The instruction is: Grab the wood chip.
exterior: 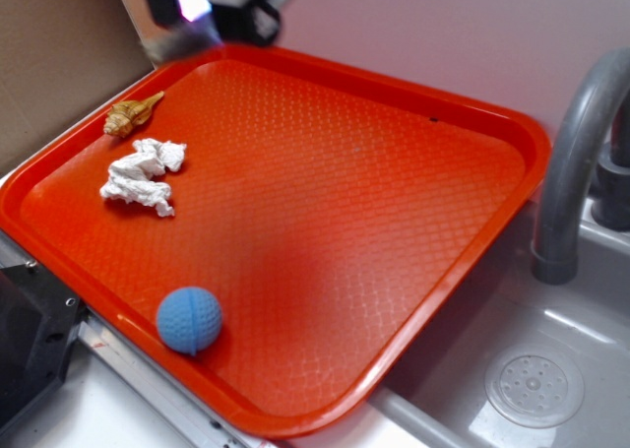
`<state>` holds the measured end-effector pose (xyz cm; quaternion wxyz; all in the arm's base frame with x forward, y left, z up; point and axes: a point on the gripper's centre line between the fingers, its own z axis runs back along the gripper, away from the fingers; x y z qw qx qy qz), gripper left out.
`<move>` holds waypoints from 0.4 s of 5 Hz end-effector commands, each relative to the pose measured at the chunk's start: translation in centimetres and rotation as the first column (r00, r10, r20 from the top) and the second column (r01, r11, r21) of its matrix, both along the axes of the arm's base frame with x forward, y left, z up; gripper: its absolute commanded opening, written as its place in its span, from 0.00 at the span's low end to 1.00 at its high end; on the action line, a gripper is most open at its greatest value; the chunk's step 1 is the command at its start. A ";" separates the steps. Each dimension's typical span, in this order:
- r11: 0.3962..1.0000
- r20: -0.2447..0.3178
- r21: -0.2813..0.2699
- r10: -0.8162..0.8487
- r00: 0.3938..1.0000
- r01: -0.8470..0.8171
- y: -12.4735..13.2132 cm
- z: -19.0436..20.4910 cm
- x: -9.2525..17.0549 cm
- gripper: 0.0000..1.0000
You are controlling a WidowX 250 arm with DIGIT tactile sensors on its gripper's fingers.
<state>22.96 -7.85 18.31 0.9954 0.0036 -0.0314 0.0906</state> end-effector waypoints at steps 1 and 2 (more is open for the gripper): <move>0.974 0.134 -0.104 0.214 0.968 -0.201 3.1 3.6 -0.7 0.00; 0.957 0.140 -0.104 0.283 0.949 -0.270 2.4 2.2 -0.9 0.00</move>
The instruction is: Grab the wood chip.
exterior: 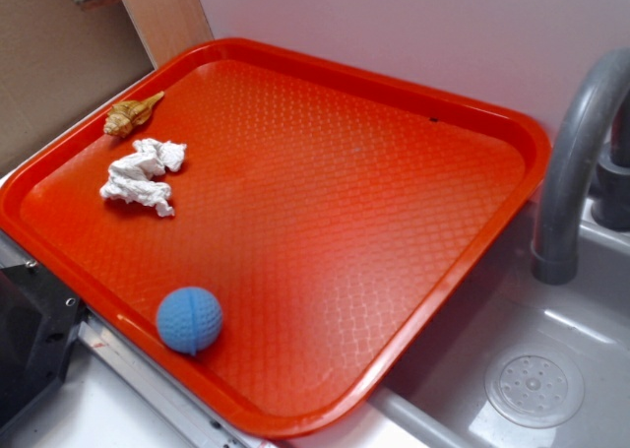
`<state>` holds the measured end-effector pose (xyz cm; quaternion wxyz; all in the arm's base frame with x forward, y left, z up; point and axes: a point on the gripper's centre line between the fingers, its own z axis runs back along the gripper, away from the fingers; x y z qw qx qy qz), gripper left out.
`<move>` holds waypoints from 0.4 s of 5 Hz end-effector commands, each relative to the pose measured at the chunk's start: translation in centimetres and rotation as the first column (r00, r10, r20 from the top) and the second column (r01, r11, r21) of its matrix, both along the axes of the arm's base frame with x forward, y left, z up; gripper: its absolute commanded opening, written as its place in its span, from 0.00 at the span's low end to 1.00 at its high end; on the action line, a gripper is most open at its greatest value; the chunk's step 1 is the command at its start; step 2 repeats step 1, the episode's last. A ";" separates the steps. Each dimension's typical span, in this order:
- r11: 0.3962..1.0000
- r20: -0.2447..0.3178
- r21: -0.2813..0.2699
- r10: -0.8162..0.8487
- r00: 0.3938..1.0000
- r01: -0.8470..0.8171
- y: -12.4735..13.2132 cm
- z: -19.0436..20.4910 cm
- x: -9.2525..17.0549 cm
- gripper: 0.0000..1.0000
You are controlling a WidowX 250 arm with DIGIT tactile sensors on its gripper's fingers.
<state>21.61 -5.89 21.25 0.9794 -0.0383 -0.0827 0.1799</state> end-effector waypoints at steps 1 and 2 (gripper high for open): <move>0.996 0.039 0.044 0.079 0.996 -0.081 -0.2 -1.7 0.6 0.00; 0.996 0.039 0.044 0.079 0.996 -0.081 -0.2 -1.7 0.6 0.00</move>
